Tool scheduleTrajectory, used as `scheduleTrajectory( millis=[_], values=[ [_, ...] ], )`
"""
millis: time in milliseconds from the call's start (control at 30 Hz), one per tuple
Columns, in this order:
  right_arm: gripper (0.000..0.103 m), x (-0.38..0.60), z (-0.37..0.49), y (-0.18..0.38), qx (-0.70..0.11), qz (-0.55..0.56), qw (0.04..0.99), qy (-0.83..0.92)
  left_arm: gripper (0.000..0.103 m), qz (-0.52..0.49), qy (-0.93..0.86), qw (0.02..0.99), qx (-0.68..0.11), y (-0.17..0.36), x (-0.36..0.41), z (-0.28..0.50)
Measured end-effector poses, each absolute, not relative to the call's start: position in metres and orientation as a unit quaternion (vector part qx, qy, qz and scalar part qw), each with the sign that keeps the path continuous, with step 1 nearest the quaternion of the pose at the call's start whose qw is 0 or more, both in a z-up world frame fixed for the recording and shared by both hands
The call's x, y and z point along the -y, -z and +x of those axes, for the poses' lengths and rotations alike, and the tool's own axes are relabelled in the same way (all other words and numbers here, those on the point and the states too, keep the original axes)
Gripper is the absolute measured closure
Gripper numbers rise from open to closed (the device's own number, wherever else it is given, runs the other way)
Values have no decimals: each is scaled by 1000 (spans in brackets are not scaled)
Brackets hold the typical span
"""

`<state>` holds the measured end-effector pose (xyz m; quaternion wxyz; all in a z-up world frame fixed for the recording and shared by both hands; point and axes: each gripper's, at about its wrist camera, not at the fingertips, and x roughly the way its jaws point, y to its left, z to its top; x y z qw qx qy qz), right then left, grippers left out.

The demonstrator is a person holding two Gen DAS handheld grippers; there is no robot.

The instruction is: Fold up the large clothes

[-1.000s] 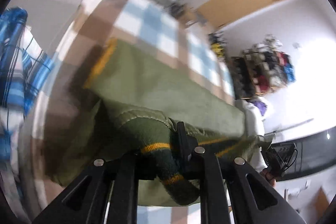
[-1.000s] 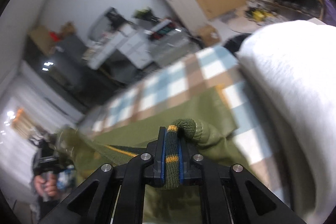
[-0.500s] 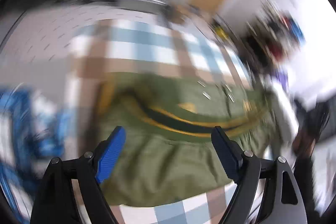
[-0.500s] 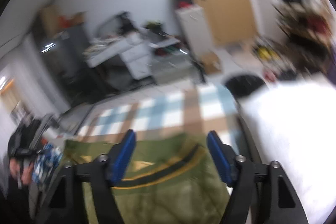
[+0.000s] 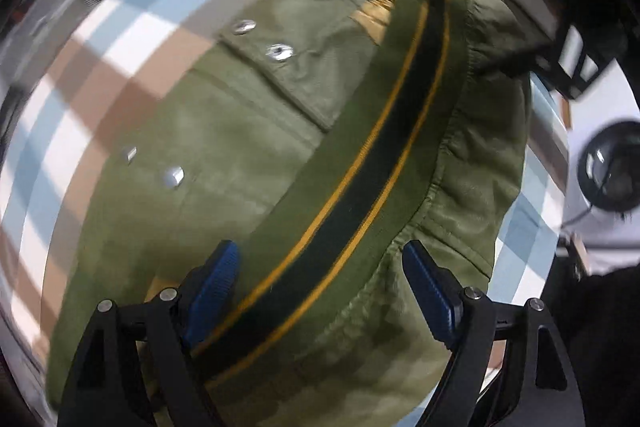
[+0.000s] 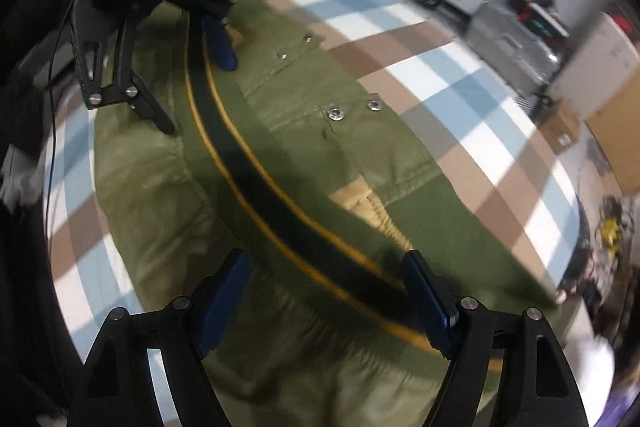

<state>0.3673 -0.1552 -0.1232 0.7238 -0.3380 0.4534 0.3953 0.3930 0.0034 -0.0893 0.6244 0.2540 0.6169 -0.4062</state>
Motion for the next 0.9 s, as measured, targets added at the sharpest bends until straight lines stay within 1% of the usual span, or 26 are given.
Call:
scheduleTrajectory(
  millis=[133, 167, 200, 267, 300, 367, 433, 467, 533, 567, 600, 633, 700, 733, 800, 900],
  values=[
    [25, 145, 393, 142, -490, -365, 684, -399, 23, 252, 429, 591, -635, 108, 8, 406],
    [25, 143, 395, 144, -497, -367, 677, -400, 20, 247, 436, 579, -643, 113, 9, 408],
    [25, 143, 399, 146, -505, -364, 672, -401, 14, 243, 443, 571, -647, 116, 11, 410],
    [24, 143, 406, 146, -526, -342, 666, -403, 9, 238, 454, 553, -657, 120, 14, 407],
    [27, 143, 405, 145, -531, -337, 661, -408, 9, 240, 456, 549, -658, 121, 17, 405],
    [27, 146, 395, 139, -530, -337, 652, -425, 9, 243, 463, 539, -660, 123, 22, 399],
    [44, 150, 383, 135, -547, -322, 628, -451, 9, 246, 468, 531, -662, 125, 26, 396],
    [49, 152, 377, 132, -554, -311, 619, -461, 9, 249, 469, 530, -662, 125, 26, 393],
    [49, 157, 362, 125, -545, -311, 626, -464, 9, 249, 467, 533, -661, 127, 27, 388],
    [54, 158, 356, 123, -542, -309, 627, -467, 9, 248, 463, 535, -662, 126, 26, 385],
    [64, 161, 348, 120, -537, -310, 630, -468, 9, 249, 456, 539, -663, 127, 30, 383],
    [70, 163, 342, 117, -530, -314, 635, -466, 9, 252, 453, 544, -659, 123, 26, 382],
    [95, 166, 323, 109, -505, -338, 652, -453, 9, 261, 451, 562, -642, 115, 35, 373],
    [97, 168, 314, 106, -492, -349, 666, -438, 9, 262, 453, 566, -636, 114, 39, 370],
    [97, 170, 299, 98, -470, -357, 686, -426, 9, 270, 457, 573, -624, 114, 50, 361],
    [98, 174, 266, 80, -426, -340, 739, -396, 9, 284, 466, 579, -606, 116, 65, 345]
  ],
)
